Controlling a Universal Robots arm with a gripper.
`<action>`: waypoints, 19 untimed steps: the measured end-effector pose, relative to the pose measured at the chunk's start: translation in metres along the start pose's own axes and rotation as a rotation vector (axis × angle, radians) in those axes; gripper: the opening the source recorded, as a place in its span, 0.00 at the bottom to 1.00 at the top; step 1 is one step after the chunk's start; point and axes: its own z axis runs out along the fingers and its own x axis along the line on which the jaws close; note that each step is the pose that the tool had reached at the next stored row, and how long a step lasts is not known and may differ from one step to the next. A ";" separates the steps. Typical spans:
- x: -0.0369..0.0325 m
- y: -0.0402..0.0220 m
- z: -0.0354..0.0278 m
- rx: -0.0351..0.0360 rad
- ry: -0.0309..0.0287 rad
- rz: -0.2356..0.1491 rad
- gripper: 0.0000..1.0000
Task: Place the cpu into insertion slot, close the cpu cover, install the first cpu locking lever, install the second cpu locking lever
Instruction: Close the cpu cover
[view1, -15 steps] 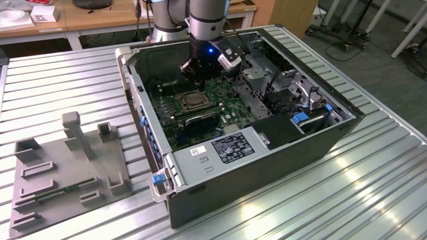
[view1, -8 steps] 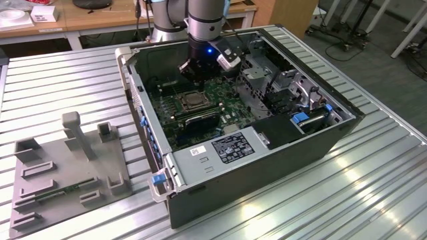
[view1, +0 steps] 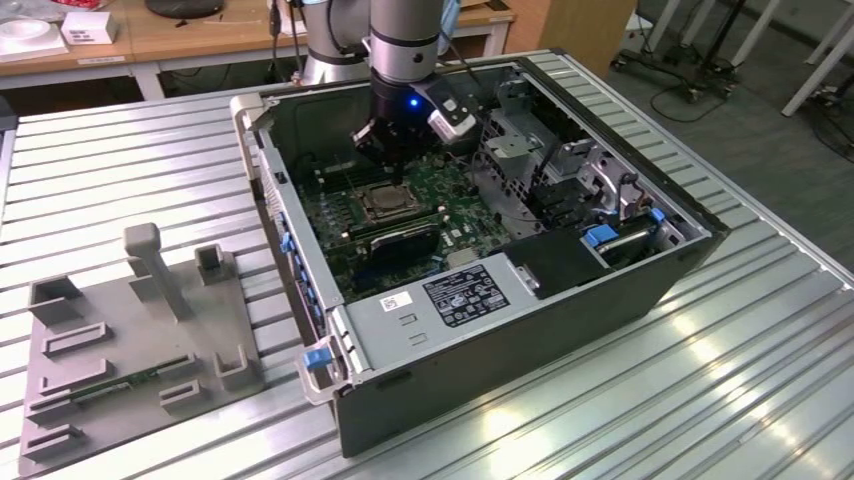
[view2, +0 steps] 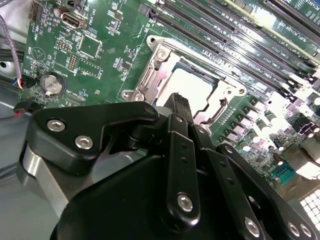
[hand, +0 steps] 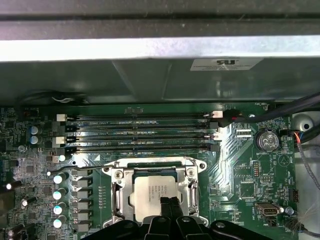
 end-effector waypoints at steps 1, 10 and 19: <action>0.0000 0.0000 0.0000 0.0000 0.0000 0.000 0.11; 0.0005 0.0000 0.0000 0.0000 -0.0001 0.000 0.11; 0.0132 -0.0004 0.0003 -0.0001 -0.0001 0.000 0.11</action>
